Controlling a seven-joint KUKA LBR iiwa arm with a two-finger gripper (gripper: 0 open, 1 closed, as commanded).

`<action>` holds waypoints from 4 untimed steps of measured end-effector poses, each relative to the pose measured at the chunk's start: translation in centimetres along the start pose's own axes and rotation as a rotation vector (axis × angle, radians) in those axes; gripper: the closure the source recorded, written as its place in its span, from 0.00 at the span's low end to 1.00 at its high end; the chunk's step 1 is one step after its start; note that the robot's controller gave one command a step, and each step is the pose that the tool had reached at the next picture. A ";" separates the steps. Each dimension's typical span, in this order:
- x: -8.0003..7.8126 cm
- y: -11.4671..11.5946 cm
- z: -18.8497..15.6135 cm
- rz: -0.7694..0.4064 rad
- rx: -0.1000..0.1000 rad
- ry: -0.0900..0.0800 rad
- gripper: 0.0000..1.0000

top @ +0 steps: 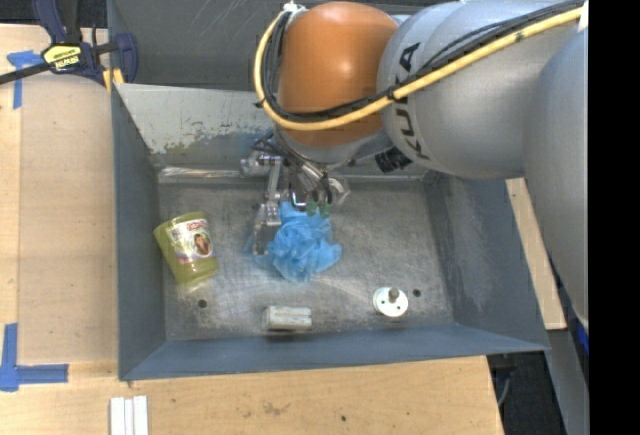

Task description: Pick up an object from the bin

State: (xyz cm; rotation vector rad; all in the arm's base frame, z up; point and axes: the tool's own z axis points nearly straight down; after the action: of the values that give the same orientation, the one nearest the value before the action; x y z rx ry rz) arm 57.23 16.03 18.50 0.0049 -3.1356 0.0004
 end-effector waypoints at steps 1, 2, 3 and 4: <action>-0.2 -0.1 -0.5 0.002 -0.001 -0.008 0.00; 1.1 -2.0 0.3 -0.075 -0.002 -0.012 0.00; -0.5 -5.1 3.9 -0.392 0.001 -0.012 0.00; 0.4 -7.5 5.9 -0.634 0.002 -0.009 0.00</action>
Offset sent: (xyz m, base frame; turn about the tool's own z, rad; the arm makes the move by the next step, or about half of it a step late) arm -0.0498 -0.0919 -0.0294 -0.2658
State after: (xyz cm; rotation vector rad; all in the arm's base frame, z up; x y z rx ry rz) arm 56.85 8.55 12.60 0.9842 -2.9864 0.0003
